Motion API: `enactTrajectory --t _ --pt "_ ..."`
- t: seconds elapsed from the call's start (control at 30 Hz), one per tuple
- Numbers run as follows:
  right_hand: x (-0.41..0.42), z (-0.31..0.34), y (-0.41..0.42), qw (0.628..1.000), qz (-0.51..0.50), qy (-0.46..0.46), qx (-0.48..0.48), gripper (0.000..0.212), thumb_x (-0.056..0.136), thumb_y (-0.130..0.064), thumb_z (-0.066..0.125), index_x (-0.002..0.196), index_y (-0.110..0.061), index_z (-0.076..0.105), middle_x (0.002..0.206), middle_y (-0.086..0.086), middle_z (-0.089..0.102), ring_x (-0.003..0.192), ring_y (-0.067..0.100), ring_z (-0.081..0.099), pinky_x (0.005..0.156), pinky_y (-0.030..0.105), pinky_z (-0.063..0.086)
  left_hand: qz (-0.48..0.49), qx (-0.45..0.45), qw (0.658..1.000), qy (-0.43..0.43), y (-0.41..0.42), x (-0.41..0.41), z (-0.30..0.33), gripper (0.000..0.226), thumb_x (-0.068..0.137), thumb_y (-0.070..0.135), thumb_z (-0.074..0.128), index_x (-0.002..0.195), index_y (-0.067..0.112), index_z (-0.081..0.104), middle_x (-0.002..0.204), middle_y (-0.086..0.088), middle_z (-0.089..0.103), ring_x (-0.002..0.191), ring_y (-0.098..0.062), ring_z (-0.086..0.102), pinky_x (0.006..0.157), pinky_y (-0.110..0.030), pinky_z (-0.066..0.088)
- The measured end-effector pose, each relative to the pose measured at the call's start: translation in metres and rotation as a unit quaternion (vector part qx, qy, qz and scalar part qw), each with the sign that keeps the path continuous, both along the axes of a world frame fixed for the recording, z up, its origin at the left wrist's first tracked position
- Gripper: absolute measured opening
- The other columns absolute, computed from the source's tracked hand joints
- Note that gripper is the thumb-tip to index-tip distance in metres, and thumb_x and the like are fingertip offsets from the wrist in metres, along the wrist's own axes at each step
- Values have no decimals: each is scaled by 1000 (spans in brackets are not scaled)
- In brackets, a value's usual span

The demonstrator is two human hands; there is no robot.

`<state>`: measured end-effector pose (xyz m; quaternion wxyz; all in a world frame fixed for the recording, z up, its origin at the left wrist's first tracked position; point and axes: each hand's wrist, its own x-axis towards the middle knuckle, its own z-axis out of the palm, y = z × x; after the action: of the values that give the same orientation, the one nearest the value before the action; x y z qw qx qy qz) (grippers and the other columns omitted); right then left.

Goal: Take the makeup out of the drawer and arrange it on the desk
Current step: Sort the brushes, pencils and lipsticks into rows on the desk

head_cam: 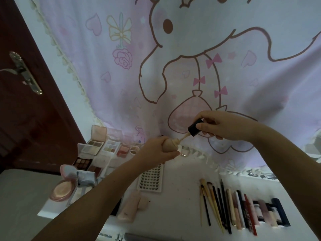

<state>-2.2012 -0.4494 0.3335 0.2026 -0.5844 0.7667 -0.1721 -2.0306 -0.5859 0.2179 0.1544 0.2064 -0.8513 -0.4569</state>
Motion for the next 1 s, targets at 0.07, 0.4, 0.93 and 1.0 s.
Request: enactTrajectory --t 0.07,0.4,0.93,1.0 --pt "0 2 -1 1000 0 13 -10 13 96 -28 48 103 -22 57 66 -10 52 47 -6 49 48 8 40 -5 -4 1000 -4 1 0 -2 21 76 35 74 87 28 58 77 5 62 60 -3 59 57 -21 56" --pt "-3 2 3 1000 -4 27 4 15 96 -30 48 105 -22 57 66 -11 52 47 -6 49 47 7 39 -6 -13 1000 10 -1 1 -7 22 76 37 74 86 31 56 77 7 61 63 -4 60 60 -23 56" --pt "-14 1 0 1000 7 16 -4 14 95 -33 48 101 -25 58 70 -5 55 47 -1 47 48 12 42 -9 -47 999 6 0 4 -11 24 72 44 74 82 43 52 74 16 60 64 3 58 65 -21 53" --pt "-16 -4 2 1000 1 3 -4 11 95 -33 48 98 -28 57 67 -7 55 46 -1 47 48 13 42 -6 -42 999 6 -1 3 -12 25 72 45 74 85 42 53 76 15 60 68 0 59 68 -27 55"
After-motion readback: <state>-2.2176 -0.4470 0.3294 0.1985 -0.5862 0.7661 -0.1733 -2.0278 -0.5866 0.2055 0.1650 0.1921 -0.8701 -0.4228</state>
